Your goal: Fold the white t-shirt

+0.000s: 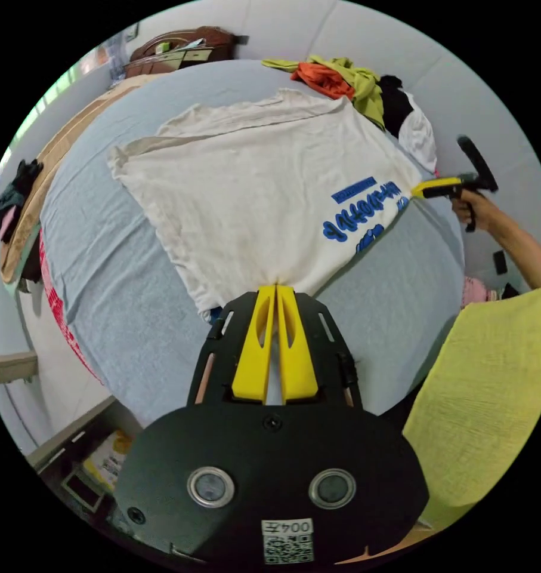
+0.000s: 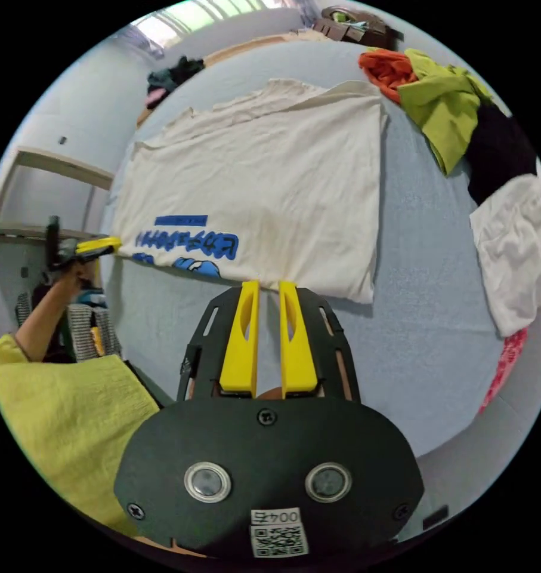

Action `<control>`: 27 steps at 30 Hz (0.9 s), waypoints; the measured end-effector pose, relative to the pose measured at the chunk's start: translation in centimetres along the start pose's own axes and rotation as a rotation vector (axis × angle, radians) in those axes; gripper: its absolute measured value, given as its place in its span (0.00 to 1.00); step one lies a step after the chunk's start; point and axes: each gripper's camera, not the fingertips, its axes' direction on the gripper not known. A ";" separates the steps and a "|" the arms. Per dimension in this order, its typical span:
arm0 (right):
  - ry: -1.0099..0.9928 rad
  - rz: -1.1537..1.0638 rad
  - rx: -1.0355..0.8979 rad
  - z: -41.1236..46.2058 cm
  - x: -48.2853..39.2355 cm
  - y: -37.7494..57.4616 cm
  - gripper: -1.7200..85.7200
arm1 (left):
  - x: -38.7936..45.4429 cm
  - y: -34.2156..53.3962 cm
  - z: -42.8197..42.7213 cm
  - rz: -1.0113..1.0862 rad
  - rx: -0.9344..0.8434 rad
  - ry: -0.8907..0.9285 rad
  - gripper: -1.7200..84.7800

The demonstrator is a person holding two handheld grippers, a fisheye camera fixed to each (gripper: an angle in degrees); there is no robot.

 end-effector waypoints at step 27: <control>-0.140 -0.193 0.123 -11.2 15.8 8.0 0.09 | 0.5 -7.0 3.2 -0.014 -0.146 -0.099 0.03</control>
